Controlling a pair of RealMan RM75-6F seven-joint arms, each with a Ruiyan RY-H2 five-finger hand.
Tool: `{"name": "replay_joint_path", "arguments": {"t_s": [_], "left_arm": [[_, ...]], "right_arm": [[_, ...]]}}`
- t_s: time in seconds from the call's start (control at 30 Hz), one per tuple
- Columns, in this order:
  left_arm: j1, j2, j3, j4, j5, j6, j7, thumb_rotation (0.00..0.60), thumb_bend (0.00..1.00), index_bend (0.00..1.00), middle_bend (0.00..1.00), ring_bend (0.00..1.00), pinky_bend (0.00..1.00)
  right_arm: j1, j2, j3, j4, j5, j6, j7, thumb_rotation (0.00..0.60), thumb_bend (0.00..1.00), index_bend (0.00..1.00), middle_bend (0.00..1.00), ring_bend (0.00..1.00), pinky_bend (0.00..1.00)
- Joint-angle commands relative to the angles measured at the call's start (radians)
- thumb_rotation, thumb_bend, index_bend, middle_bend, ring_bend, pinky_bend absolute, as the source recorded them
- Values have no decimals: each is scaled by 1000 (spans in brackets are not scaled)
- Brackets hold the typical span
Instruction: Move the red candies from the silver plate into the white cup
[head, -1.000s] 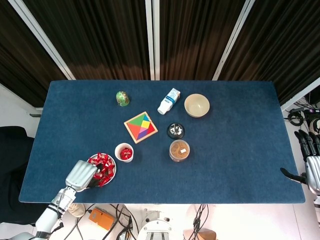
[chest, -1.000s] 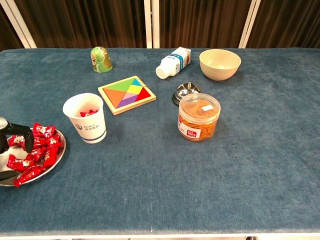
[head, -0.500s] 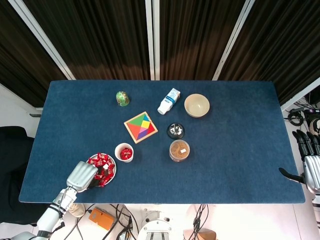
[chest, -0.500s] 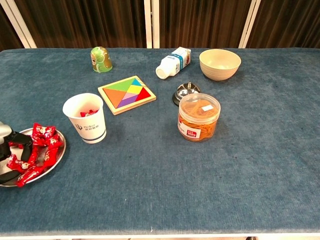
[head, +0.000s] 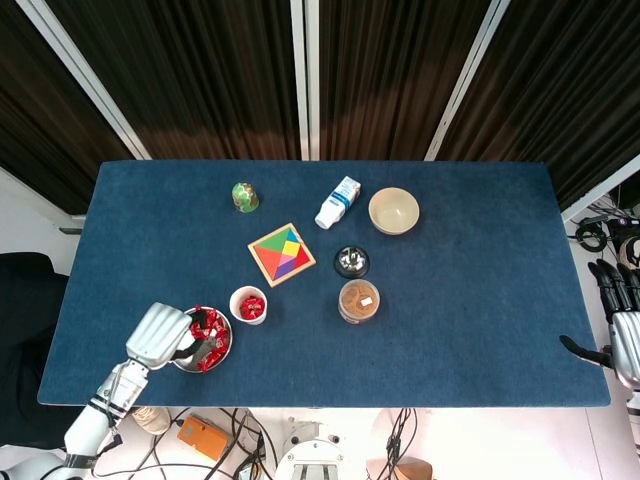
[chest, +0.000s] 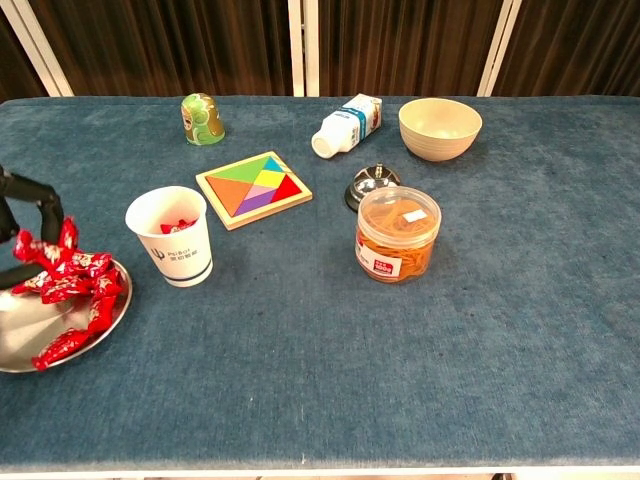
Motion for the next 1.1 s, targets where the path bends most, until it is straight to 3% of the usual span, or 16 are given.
{"name": "replay_joint_path", "arguments": {"t_s": [0.03, 0.27, 0.53, 1.1], "left_arm": [[-31, 33, -44, -51, 14, 9, -15, 600, 353, 573, 955, 923, 830], [-116, 29, -106, -110, -22, -84, -23, 600, 353, 573, 955, 923, 830], [-209, -17, -145, -87, -142, -228, -22, 600, 349, 573, 955, 923, 830], [-237, -36, -139, -61, -232, -231, 33, 600, 299, 567, 955, 923, 830]], "right_arm": [[-3, 0, -1, 1, -1, 3, 2, 600, 157, 0, 118, 0, 98], [-8, -2, -2, 12, 3, 8, 15, 600, 157, 0, 117, 0, 98], [-12, -5, -2, 28, 15, 4, 29, 600, 157, 0, 118, 0, 98], [-7, -10, 0, 34, 23, -10, 28, 600, 157, 0, 118, 0, 98]]}}
